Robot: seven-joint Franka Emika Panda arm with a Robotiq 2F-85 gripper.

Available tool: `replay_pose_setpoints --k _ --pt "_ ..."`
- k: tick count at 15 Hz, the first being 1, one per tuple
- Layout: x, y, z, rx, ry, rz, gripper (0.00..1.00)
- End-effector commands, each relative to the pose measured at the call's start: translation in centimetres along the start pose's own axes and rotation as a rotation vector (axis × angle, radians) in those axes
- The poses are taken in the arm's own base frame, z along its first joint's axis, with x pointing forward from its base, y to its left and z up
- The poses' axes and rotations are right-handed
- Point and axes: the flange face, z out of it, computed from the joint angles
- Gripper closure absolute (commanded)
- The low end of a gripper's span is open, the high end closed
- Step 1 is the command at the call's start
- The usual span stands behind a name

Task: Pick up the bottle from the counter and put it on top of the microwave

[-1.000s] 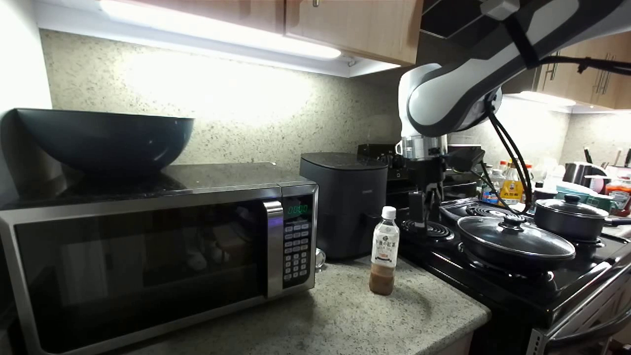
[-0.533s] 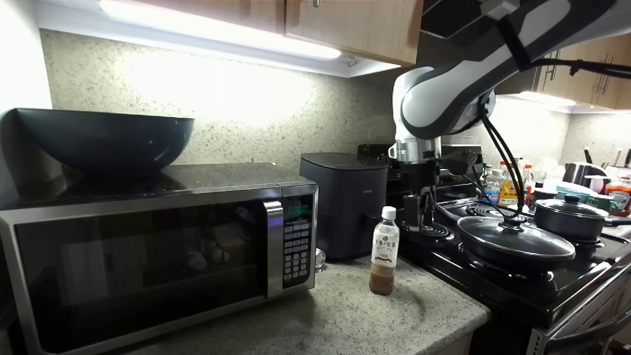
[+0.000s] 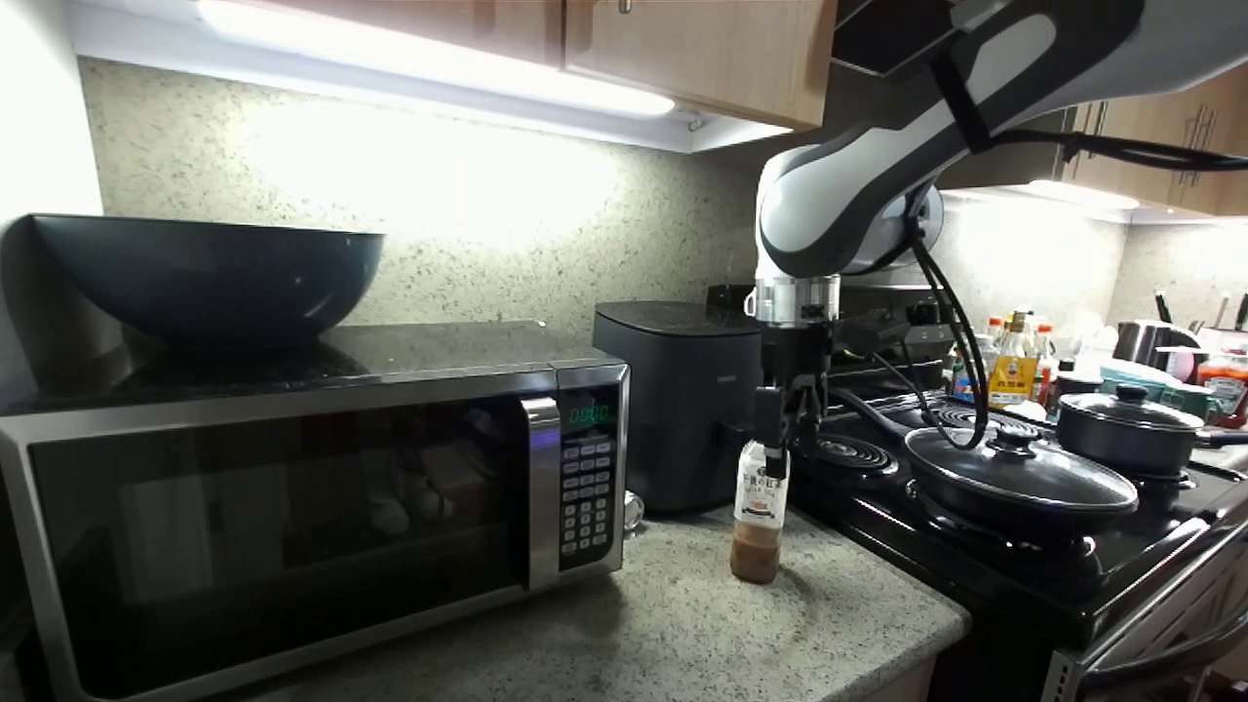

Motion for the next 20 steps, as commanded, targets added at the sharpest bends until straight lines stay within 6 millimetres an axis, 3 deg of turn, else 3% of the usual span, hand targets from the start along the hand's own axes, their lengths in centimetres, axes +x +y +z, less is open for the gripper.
replay_pose_setpoints --k 1,18,20 --pt "0.1 0.1 -0.1 -0.003 0.010 0.016 0.00" --pt "1.6 1.1 -1.1 -0.034 0.108 0.023 0.00" --pt "1.7 1.3 -1.2 -0.035 0.109 0.019 0.27"
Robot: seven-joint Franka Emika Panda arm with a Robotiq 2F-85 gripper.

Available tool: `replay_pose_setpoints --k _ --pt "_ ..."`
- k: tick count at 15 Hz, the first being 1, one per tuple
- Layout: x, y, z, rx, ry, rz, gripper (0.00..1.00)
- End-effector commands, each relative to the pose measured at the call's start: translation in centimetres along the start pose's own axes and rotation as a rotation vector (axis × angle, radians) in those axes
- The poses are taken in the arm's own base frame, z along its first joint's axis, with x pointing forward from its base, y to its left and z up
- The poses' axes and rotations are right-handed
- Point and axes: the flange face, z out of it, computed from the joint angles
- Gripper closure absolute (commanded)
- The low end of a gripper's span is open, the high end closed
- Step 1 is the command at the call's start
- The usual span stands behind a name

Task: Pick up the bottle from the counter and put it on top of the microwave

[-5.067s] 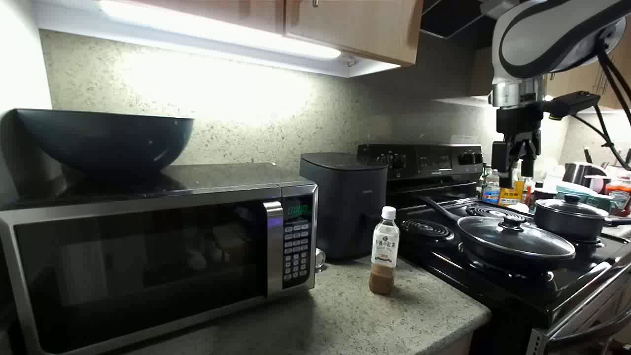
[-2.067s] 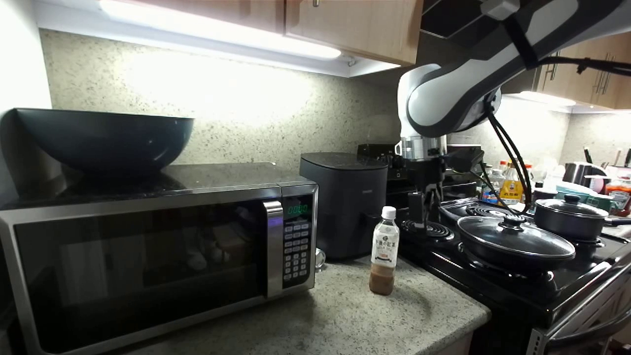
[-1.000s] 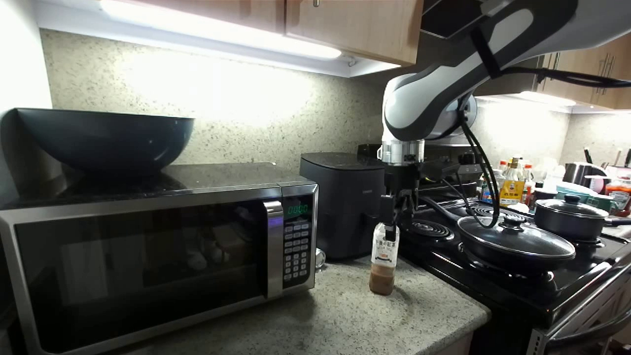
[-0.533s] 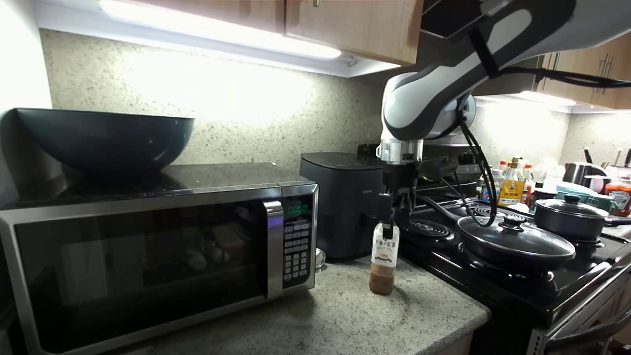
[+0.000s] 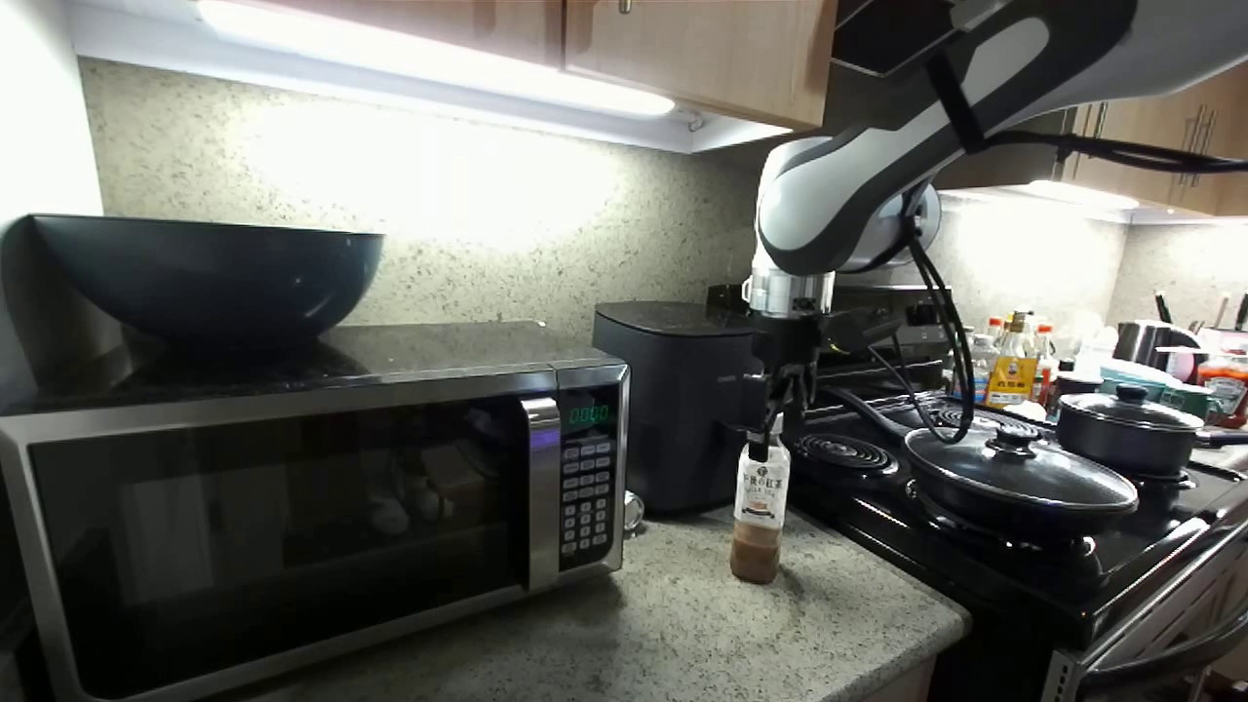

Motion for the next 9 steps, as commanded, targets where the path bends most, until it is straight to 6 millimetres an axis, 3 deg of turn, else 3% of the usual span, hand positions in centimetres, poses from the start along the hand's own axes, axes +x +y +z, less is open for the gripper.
replay_pose_setpoints --k 1,5,9 --pt "0.50 0.66 0.01 -0.009 0.016 -0.010 0.33" --pt "0.62 0.93 -0.04 -0.017 0.016 -0.017 0.61" --pt "0.70 1.08 -0.28 -0.023 0.018 -0.021 0.82"
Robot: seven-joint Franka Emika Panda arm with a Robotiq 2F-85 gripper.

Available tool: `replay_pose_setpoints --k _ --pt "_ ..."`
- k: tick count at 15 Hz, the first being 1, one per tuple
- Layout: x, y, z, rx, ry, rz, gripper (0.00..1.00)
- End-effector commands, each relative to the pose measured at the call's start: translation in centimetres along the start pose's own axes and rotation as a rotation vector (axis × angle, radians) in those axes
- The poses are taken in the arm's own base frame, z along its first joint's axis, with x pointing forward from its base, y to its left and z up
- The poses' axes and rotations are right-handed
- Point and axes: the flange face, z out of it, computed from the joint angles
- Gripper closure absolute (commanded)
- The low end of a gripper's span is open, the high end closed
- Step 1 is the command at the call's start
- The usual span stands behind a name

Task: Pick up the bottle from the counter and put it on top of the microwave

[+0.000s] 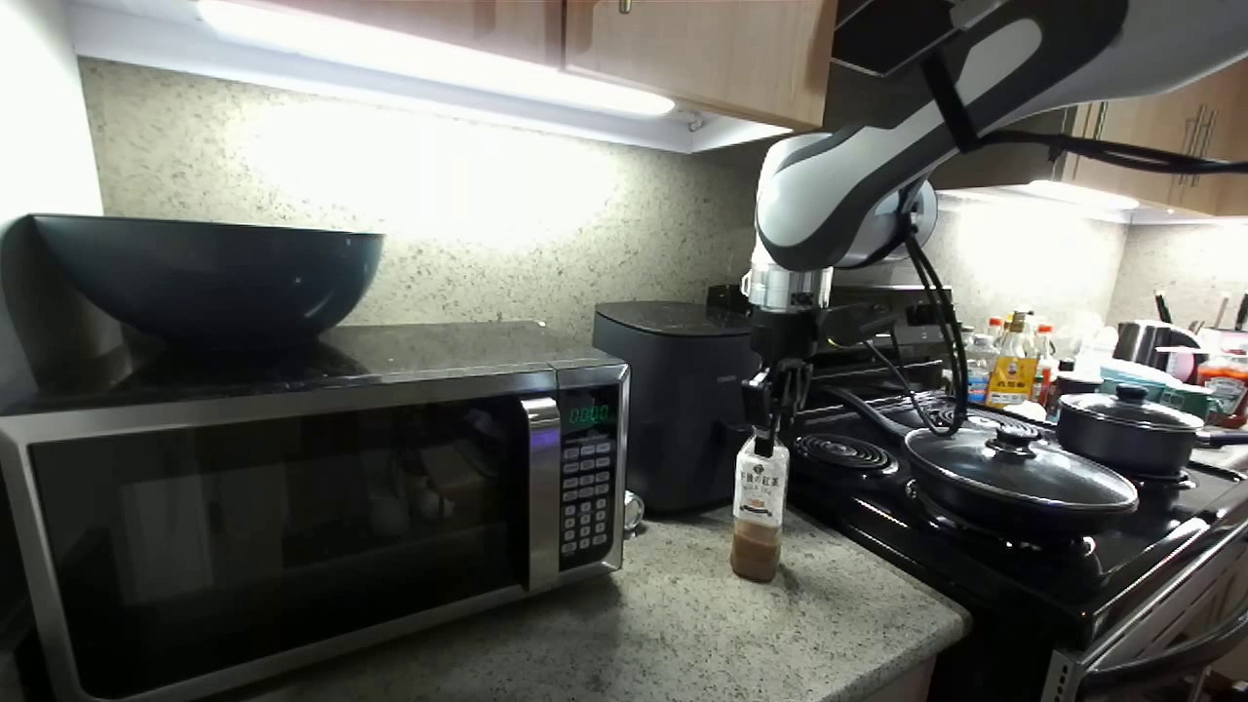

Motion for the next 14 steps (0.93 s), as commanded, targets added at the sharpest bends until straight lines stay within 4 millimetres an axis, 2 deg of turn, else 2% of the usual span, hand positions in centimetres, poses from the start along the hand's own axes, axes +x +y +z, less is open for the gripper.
replay_pose_setpoints --k 1,4,8,14 --pt "0.2 0.4 0.2 -0.012 0.005 -0.026 0.82" --pt "0.1 0.4 0.1 -0.007 0.006 -0.027 0.82" --pt "-0.9 -0.7 -1.8 -0.017 -0.007 0.009 0.82" --pt "-3.6 -4.2 -8.1 -0.002 0.002 0.074 0.82"
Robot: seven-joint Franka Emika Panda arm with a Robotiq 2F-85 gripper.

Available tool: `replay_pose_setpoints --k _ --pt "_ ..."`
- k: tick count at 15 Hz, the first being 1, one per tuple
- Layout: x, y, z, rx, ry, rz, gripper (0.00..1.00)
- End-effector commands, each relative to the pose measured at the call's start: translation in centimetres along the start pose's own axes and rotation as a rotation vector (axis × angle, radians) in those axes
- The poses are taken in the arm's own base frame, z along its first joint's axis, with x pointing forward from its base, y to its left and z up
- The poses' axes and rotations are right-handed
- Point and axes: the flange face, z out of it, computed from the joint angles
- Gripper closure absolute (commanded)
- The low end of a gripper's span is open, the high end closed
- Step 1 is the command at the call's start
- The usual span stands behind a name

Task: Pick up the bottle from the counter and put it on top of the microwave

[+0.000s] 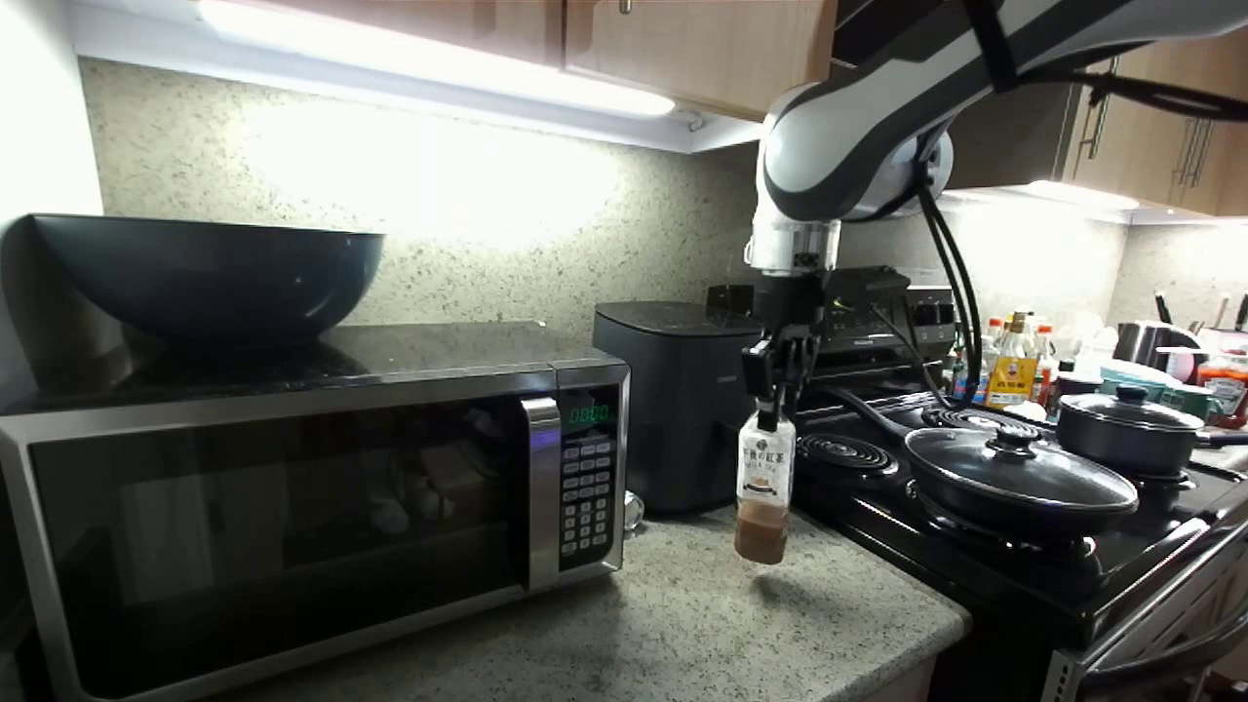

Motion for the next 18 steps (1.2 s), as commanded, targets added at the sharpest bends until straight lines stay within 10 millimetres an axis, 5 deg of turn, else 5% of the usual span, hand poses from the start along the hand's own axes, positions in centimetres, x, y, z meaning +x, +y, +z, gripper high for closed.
replay_pose_setpoints --k 1,4,6,7,11,12,18 --pt "-3.1 -2.2 -4.8 0.013 0.035 0.039 0.82" --pt "-4.3 -2.3 -7.1 0.069 0.059 0.049 0.82" --pt "-4.8 -1.4 -6.5 0.136 0.001 0.055 0.82" --pt "-3.6 -2.0 -6.7 0.081 0.027 0.055 0.57" --pt "-4.2 -1.3 -6.1 0.110 0.000 0.074 0.57" --pt "-4.2 -1.5 -6.3 0.110 0.007 0.078 0.82" --pt "-2.7 -6.3 -12.3 -0.020 0.238 -0.035 0.82"
